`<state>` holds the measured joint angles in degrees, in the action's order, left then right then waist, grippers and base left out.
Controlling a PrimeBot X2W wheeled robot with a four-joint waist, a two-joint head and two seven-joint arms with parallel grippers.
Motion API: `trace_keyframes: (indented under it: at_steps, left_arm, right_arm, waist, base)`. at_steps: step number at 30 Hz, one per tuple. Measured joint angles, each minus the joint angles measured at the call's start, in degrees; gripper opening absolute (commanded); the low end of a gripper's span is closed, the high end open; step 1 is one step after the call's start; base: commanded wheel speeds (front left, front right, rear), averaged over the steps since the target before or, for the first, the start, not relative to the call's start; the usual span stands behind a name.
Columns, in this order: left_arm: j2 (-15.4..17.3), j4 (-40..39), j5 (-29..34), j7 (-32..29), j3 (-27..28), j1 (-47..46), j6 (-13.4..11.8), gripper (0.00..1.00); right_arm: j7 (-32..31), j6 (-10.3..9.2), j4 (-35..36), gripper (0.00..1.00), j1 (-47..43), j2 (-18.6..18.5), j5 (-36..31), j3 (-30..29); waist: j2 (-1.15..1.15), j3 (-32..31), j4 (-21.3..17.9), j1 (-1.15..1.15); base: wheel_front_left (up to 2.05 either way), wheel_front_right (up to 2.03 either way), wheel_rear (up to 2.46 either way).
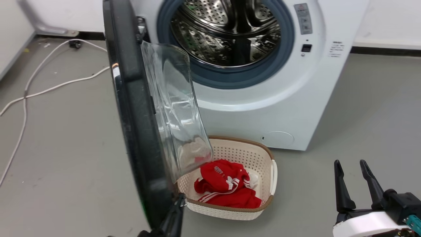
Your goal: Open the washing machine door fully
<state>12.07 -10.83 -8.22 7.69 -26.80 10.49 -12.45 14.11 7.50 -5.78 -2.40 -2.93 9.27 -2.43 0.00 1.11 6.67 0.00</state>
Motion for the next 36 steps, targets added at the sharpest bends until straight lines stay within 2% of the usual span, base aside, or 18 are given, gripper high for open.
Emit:
trace_keyframes:
  at_steps: [5,15,21,29,33,36]
  left_arm:
    - [0.7,-1.8,0.3,-0.4,2.1,1.8,-2.6,0.0]
    - [4.6,0.1,-2.2,0.4,9.6,1.1,-3.9,0.0]
    - [6.5,4.2,-6.7,1.7,16.3,-2.1,-4.2,0.0]
    - [10.7,14.6,-12.0,3.7,24.7,-9.5,-2.2,0.0]
    - [12.1,19.6,-14.1,5.0,28.3,-12.8,-2.1,0.0]
    - [13.2,24.4,-15.6,6.0,30.5,-15.6,-1.0,0.0]
  right_arm:
    - [-0.1,0.0,0.3,1.0,-1.1,0.0,0.4,-0.9]
    - [-0.6,0.0,1.2,1.0,-1.1,0.0,0.4,-0.9]
    - [-1.1,0.0,2.0,1.0,0.0,0.0,0.3,-0.3]
    - [-1.9,0.0,2.3,1.0,0.7,0.0,-0.6,-0.6]
    - [-2.1,0.0,2.8,1.0,1.1,0.0,-0.7,-0.8]
    - [-2.1,0.0,2.9,1.0,1.1,0.0,-0.7,-1.0]
  waist:
    - [0.0,-0.5,3.1,0.0]
    - [0.0,0.0,8.1,0.0]
    - [0.0,1.8,8.1,0.0]
    - [0.0,3.1,6.6,0.01]
    - [0.0,3.7,5.6,0.01]
    - [0.0,4.2,5.0,0.01]
  base:
    - [0.0,0.0,0.0]
    - [0.0,0.0,0.0]
    - [0.0,0.0,0.0]
    - [0.0,0.0,0.0]
    - [0.0,0.0,0.0]
    - [0.0,0.0,0.0]
